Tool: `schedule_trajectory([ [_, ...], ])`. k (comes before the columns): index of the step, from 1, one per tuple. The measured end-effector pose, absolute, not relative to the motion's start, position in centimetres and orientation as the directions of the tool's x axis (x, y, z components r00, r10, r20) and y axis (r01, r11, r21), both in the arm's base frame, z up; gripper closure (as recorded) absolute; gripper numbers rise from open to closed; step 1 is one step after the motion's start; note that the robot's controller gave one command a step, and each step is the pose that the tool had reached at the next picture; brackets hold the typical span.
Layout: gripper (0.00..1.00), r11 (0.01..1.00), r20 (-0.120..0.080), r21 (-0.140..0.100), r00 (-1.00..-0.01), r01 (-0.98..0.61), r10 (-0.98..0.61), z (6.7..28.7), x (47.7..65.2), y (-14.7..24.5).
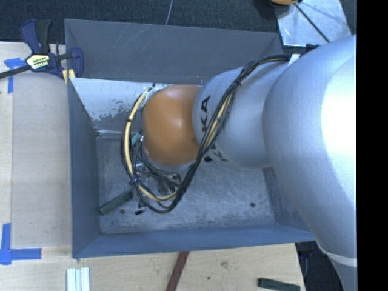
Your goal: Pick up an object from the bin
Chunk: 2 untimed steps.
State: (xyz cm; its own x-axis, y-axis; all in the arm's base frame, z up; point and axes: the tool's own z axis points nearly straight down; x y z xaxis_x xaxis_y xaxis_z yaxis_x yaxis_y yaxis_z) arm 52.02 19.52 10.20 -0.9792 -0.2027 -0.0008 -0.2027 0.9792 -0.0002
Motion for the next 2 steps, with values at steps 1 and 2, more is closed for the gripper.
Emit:
schedule_trajectory([
  [1, 1.0, 0.987, 0.002, 0.0, -0.987, -0.161, -0.161, 16.3, 51.5, 20.3],
  [2, 1.0, 0.988, -0.007, 0.002, -0.988, -0.152, -0.152, 20.9, 51.4, 20.4],
])
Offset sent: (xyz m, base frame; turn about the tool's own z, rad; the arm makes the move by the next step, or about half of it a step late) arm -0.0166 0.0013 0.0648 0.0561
